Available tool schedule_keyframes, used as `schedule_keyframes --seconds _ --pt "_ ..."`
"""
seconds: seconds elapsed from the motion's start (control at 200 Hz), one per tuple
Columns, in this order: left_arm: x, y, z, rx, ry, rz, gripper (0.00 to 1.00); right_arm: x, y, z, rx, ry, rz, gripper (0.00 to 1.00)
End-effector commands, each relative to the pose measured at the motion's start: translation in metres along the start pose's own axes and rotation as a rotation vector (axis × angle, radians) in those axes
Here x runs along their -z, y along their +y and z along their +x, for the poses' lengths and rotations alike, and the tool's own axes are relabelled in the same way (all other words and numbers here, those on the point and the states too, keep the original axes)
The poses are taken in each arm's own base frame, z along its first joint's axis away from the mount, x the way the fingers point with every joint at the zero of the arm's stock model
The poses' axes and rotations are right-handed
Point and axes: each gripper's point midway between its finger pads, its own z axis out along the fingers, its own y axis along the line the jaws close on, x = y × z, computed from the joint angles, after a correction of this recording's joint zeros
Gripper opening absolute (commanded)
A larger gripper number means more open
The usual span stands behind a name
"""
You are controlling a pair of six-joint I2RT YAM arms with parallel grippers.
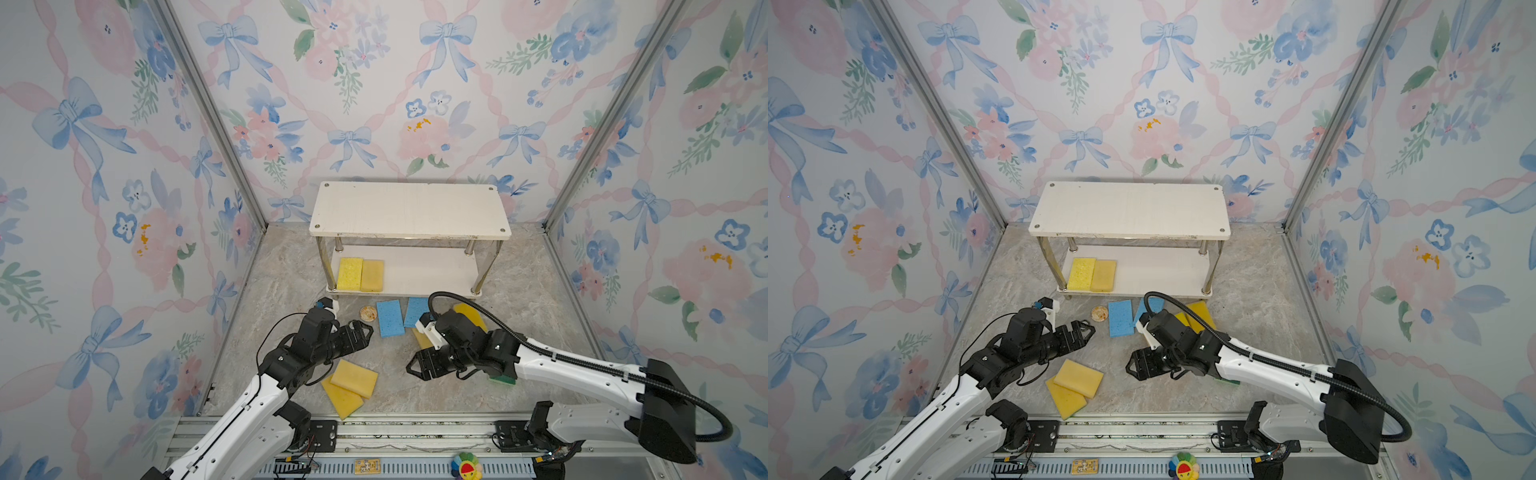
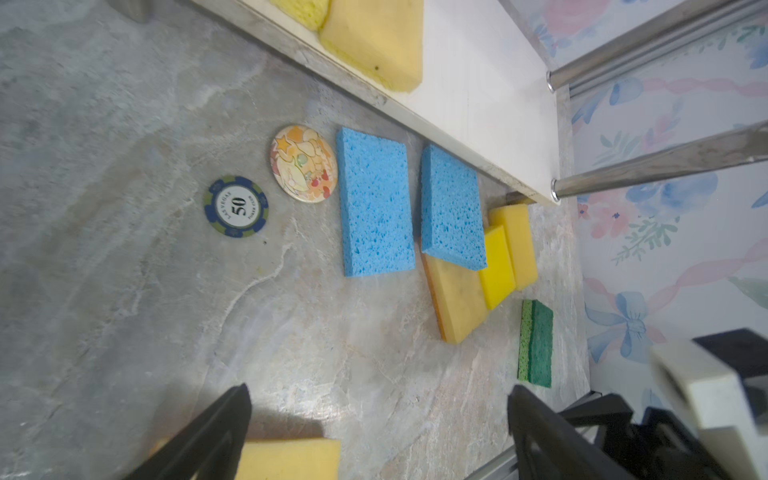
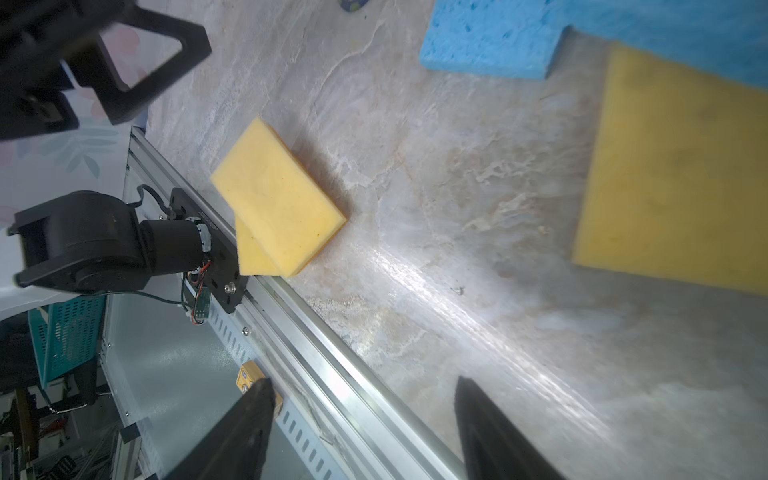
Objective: Place and organize the cleaning sponges onto the shelf
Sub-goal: 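Grasp the pale yellow sponge with orange edge near the robot with the right gripper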
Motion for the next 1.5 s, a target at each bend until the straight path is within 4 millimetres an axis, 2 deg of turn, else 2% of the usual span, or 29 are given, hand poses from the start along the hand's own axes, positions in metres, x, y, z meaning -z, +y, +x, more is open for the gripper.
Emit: schedule_keyframes --seconds 0.0,0.135,0.275,0.32,0.405,0.72,0.91,0.995,1.135,1.26,1.33,1.375,1.41,1.495 --pt "0.009 0.009 -0.017 0.046 -0.085 -0.014 0.98 -0.033 0.025 -0.003 -0.14 -0.015 -0.104 0.7" --pt "0.02 0.007 -0.026 0.024 -0.119 -0.018 0.98 -0.066 0.039 0.003 -0.273 0.002 -0.136 0.68" --pt "0.024 0.004 -0.028 0.014 -0.126 -0.006 0.98 -0.09 0.05 0.01 -0.372 0.009 -0.177 0.66" --pt "0.025 0.002 -0.029 0.012 -0.13 0.001 0.98 -0.105 0.043 0.016 -0.403 0.025 -0.157 0.65" --pt "0.027 0.002 -0.029 0.01 -0.133 0.008 0.98 -0.117 0.04 0.02 -0.434 0.025 -0.142 0.61" --pt "0.031 -0.001 -0.031 -0.004 -0.135 0.021 0.98 -0.129 0.03 0.02 -0.482 -0.026 -0.092 0.45" --pt "0.031 -0.001 -0.028 -0.009 -0.123 0.033 0.98 -0.133 0.033 0.013 -0.488 -0.062 -0.126 0.2" --pt "0.031 -0.004 -0.026 -0.015 -0.114 0.047 0.98 -0.133 0.035 0.01 -0.482 -0.079 -0.131 0.11" --pt "0.032 -0.006 -0.025 -0.021 -0.103 0.06 0.98 -0.127 0.035 0.005 -0.462 -0.109 -0.117 0.02" --pt "0.03 -0.009 -0.022 -0.034 -0.079 0.074 0.98 -0.114 0.032 0.001 -0.412 -0.138 -0.074 0.0" --pt "0.031 -0.013 -0.023 -0.051 -0.073 0.085 0.98 -0.101 0.031 -0.003 -0.353 -0.149 -0.03 0.0" --pt "0.032 -0.017 -0.024 -0.066 -0.07 0.095 0.98 -0.092 0.024 -0.004 -0.307 -0.148 0.027 0.0" --pt "0.032 -0.019 -0.024 -0.077 -0.066 0.102 0.98 -0.077 0.025 -0.01 -0.268 -0.163 0.044 0.0" --pt "0.031 -0.024 -0.023 -0.098 -0.045 0.117 0.98 -0.05 0.01 -0.014 -0.171 -0.139 0.143 0.0"
